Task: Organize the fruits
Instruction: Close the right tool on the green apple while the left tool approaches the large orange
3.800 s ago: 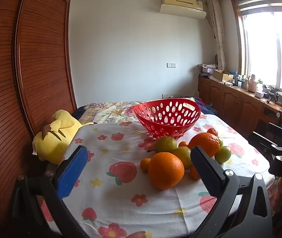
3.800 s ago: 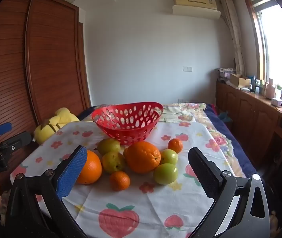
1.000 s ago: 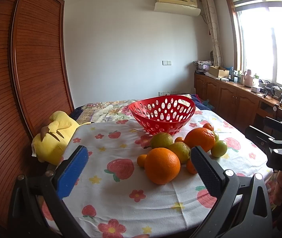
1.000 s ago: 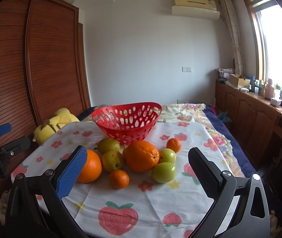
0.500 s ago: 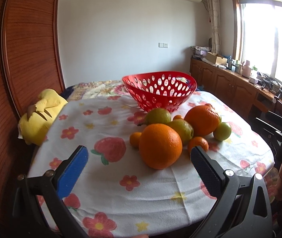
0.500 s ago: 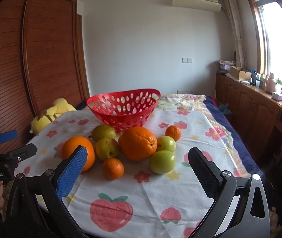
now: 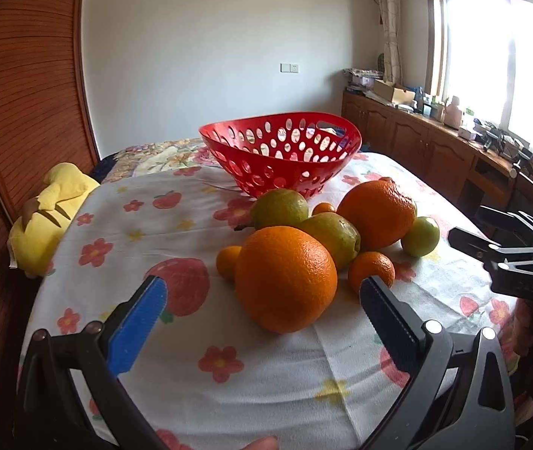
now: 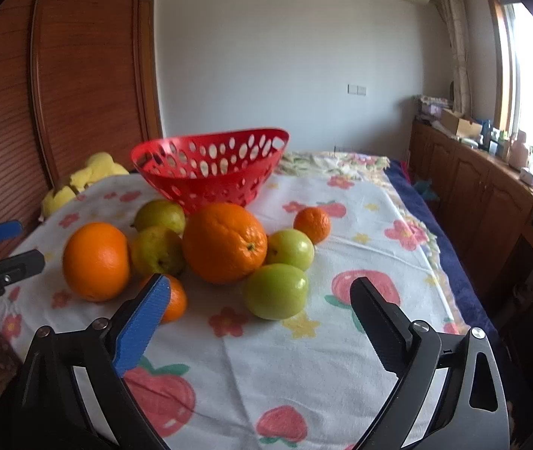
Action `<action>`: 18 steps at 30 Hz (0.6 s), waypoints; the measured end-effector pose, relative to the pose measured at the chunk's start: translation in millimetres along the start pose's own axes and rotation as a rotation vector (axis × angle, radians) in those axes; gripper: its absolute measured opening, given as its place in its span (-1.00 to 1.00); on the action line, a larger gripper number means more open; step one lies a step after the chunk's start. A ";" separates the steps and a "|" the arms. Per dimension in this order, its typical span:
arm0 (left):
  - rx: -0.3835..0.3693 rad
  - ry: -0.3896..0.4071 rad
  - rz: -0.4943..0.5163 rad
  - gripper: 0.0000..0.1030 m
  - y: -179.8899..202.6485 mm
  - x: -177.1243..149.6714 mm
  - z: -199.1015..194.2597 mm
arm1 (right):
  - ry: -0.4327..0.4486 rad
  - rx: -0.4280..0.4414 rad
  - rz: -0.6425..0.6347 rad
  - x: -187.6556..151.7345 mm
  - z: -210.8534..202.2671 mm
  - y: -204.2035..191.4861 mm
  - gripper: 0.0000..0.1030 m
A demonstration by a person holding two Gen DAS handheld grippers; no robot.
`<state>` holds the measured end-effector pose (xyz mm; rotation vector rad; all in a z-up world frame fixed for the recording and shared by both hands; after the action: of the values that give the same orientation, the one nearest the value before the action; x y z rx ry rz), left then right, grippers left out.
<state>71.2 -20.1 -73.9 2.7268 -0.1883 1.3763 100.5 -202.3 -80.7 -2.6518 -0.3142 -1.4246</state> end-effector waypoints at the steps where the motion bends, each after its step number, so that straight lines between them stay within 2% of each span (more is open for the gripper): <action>1: 0.000 -0.004 0.007 1.00 0.6 0.5 3.0 | -0.012 0.004 -0.004 -0.7 5.2 1.5 0.83; 6: -0.013 -0.027 0.018 1.00 2.1 1.9 14.6 | -0.081 0.020 -0.038 -4.1 30.8 9.9 0.56; 18: -0.046 -0.073 0.027 1.00 3.0 7.7 36.7 | -0.219 0.020 -0.059 -7.5 68.2 18.4 0.53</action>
<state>104.5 -28.3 -89.4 2.7481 -0.2589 1.2637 156.0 -207.6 -124.7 -2.8079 -0.4271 -1.1389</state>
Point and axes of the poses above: each gripper's, at about its wrist camera, not at the fingertips, and z roughly the way its jaws point, y to its right, x to its top, the point moved 1 cm from there along z, roughly the way its jaws point, and after that the axes turned 1 degree about x, right-handed, at the moved point
